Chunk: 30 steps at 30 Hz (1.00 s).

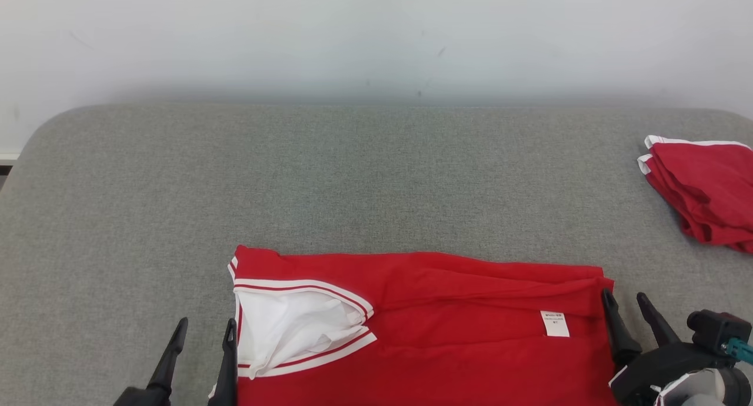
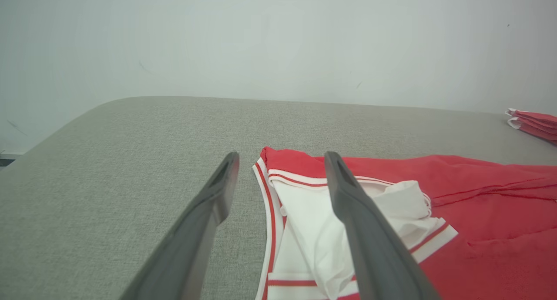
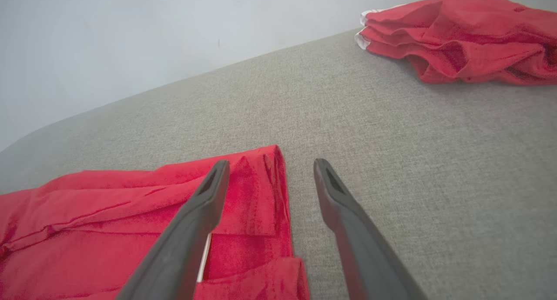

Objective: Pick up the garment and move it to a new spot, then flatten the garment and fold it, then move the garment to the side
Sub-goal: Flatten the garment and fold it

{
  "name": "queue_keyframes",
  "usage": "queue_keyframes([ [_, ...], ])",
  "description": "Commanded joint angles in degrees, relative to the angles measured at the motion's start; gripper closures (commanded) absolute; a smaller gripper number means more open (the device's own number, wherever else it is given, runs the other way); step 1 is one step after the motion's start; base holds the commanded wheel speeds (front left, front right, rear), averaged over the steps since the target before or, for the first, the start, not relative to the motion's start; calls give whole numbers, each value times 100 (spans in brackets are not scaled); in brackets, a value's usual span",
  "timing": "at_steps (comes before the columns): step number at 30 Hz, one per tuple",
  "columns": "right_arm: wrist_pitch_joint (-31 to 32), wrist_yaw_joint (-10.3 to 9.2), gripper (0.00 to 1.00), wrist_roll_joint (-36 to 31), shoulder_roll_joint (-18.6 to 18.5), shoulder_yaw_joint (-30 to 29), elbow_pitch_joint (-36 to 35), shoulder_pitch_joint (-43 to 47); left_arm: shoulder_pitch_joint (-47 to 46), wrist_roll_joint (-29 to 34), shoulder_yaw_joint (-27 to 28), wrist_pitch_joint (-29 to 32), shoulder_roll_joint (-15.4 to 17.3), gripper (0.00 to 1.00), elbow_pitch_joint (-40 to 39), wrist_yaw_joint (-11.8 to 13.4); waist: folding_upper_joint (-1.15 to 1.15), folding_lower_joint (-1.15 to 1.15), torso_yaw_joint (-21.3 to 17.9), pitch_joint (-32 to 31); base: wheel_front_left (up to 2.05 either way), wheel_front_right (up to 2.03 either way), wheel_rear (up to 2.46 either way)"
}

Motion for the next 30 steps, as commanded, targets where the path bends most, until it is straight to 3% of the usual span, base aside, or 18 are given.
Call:
queue_keyframes([
  [1,-21,0,0,-29,45,4,140,54,170,125,80,-17,-70,0,-117,5,0,0,30,-29,0,0,0],
  [16,501,1,0,170,387,388,1253,-256,376,216,310,-17,-316,0,-171,5,0,0,241,-84,0,0,0],
  [17,526,0,24,205,404,419,1276,-258,376,226,326,-17,-320,0,-146,5,0,0,247,-85,0,0,0],
  [18,546,1,57,227,404,447,1296,-262,371,238,335,-17,-322,0,-122,5,0,0,251,-87,0,0,0],
  [19,537,1,100,272,401,506,1321,-261,365,257,359,-17,-330,0,-84,5,0,0,247,-99,0,0,0],
  [25,363,0,100,355,293,534,1375,-299,427,259,412,-17,-358,0,-28,5,0,0,196,-154,0,0,0],
  [30,202,-1,100,410,-14,389,1417,-306,471,236,396,-17,-370,0,23,5,0,0,176,-223,0,0,0],
])
